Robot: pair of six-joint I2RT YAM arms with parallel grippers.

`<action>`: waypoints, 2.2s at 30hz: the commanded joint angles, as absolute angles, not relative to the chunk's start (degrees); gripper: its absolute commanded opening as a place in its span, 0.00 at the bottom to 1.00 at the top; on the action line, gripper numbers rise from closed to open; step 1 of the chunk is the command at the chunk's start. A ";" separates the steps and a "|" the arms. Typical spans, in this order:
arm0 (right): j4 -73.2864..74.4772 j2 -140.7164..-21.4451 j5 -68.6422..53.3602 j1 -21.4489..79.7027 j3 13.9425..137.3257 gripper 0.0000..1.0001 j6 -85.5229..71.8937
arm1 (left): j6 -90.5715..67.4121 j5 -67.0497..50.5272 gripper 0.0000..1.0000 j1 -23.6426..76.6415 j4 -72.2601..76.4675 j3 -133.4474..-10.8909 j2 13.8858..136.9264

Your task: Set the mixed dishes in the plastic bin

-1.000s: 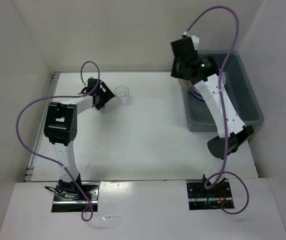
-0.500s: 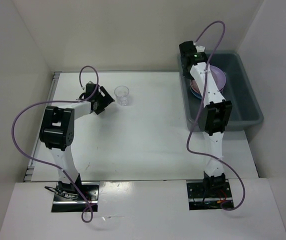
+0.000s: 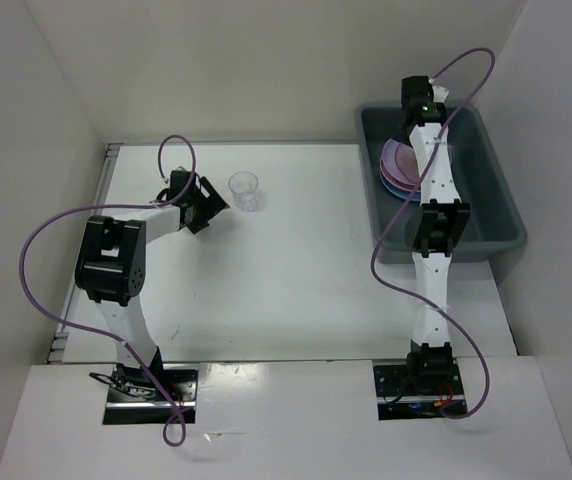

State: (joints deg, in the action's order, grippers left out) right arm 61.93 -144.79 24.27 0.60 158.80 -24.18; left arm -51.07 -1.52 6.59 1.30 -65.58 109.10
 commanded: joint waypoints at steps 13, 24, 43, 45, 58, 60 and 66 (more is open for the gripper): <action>37.99 -106.39 7.85 18.54 115.26 0.75 -26.53 | -52.03 -4.66 0.90 12.64 -0.88 -68.55 116.09; 27.42 -106.14 -8.00 22.94 103.61 0.72 -29.97 | -52.73 -5.19 0.90 17.66 -0.88 -69.87 117.25; 50.71 -152.05 -1.49 33.57 161.30 0.66 -27.86 | -45.18 7.30 0.91 11.87 -11.43 -63.20 93.96; 50.19 -151.52 -0.01 33.57 161.28 0.66 -27.17 | -45.70 7.29 0.91 11.87 -11.43 -63.19 93.96; 50.89 -151.95 6.32 33.57 158.73 0.61 -23.91 | -47.81 5.62 0.91 11.87 -9.76 -62.14 94.48; 50.89 -152.92 6.33 33.57 158.73 0.52 -23.91 | -47.81 5.62 0.91 11.87 -9.76 -62.14 94.48; 51.42 -154.86 5.80 33.57 160.31 0.20 -23.91 | -47.81 6.15 0.91 11.87 -9.76 -61.61 93.96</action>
State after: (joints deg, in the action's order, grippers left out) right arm 50.61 -153.49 5.19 33.56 158.98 -24.34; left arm -46.94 6.13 11.88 -11.09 -62.08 94.37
